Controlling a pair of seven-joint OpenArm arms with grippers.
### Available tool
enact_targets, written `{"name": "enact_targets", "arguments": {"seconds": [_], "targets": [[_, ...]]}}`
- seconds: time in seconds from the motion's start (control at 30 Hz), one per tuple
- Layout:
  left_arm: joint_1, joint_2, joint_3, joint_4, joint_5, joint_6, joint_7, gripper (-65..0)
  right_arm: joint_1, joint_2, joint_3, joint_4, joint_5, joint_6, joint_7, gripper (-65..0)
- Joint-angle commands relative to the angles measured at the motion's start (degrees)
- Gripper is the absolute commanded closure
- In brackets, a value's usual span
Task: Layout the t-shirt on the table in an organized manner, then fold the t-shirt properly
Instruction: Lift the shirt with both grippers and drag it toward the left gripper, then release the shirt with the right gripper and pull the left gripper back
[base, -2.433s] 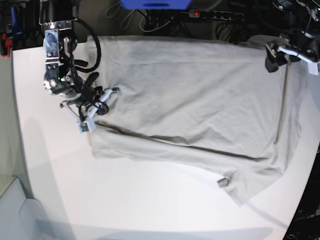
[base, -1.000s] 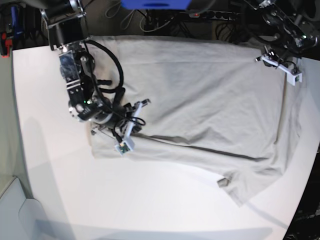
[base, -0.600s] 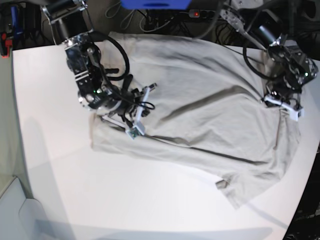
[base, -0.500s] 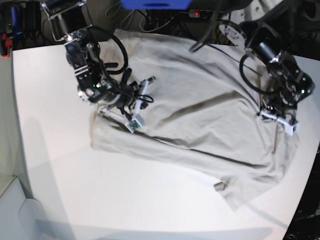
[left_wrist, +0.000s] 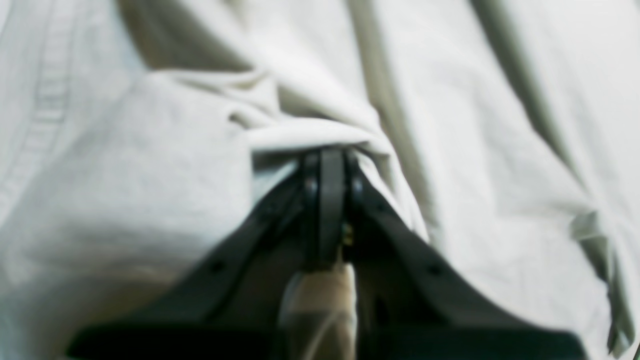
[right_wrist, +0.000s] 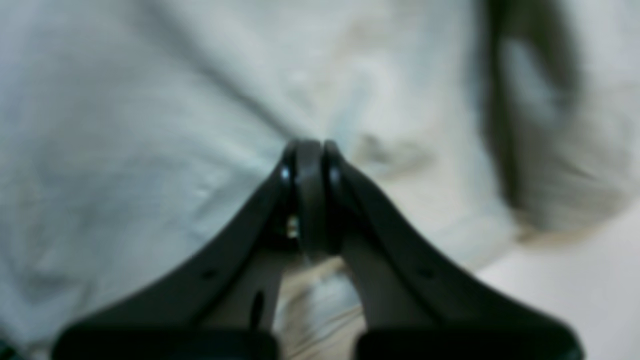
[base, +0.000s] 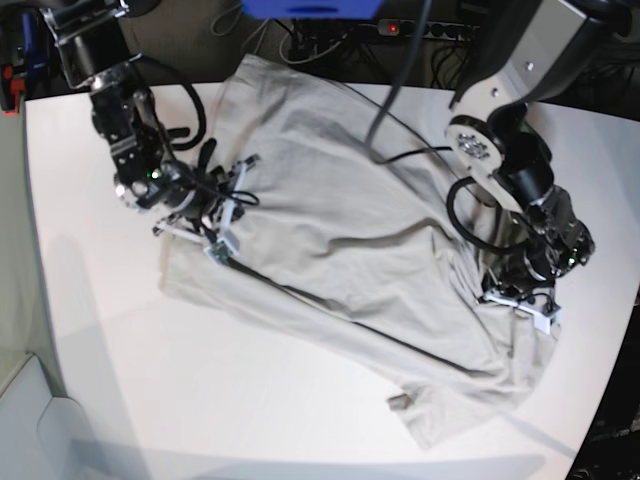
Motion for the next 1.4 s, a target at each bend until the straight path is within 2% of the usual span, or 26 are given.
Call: {"name": "enact_targets", "arguments": {"seconds": [0.0,0.17,0.27,0.37,0.47,0.63,0.8,0.93,1.0,1.07,1.2,1.37], "targets": [[-1.9,-0.3,0.3,0.9,-1.1,-0.4,-1.0,-0.1,3.1,1.0,0.4,-0.6,-0.2,0.4,1.9,-0.2],[-1.1,-1.9,0.3,0.8,-1.1,-0.4,-0.9,-0.1,10.8,1.4,0.4,-11.3,-0.1,0.4,3.2,-0.1],[-1.1,-1.9,0.3,0.8,-1.2,-0.4,-1.0,-0.1,10.6,0.1,0.4,-13.0,-0.1,0.4,3.1,0.0],[-2.9,-1.4,0.2,0.5,-1.2,-0.3,-1.9,-0.1,7.2,-2.7,0.0,-12.9,-0.1,0.4,3.0,0.0],[-4.9,-1.1,0.2,0.1,-1.2,0.1,-3.7,-0.1,3.5,-7.0,-0.1,-12.4,-0.1,0.4,2.9,0.0],[-8.2,1.1,0.3,0.1,-1.2,0.1,-6.6,-0.1,-3.0,-12.5,-0.2,-5.5,-0.1,0.4,2.7,0.0],[-12.3,2.4,0.2,0.8,-2.2,-0.6,-5.7,-0.1,-7.0,-18.4,-1.8,1.3,-0.1,0.4,2.6,-0.2],[-12.6,2.4,0.3,1.0,-10.3,-0.6,2.1,-0.1,-6.6,-20.3,-7.9,2.4,-0.1,0.4,2.8,0.0],[-11.3,1.7,0.3,1.1,-13.8,-0.6,5.4,-0.1,-6.3,-20.9,-7.9,2.6,-0.1,0.4,3.0,0.0],[-9.4,1.0,0.3,3.0,-16.9,-0.6,8.9,-0.1,-5.7,-20.9,-6.7,2.9,-0.1,0.4,3.0,0.0],[-3.6,0.6,2.5,10.3,-22.0,-0.6,15.3,-0.1,-5.4,-20.7,0.2,4.2,-0.1,0.4,3.1,0.0],[5.0,-0.2,7.5,22.8,-32.0,-0.6,22.1,-0.1,-5.1,-17.7,5.2,7.2,-0.1,0.4,3.0,0.0]]}}
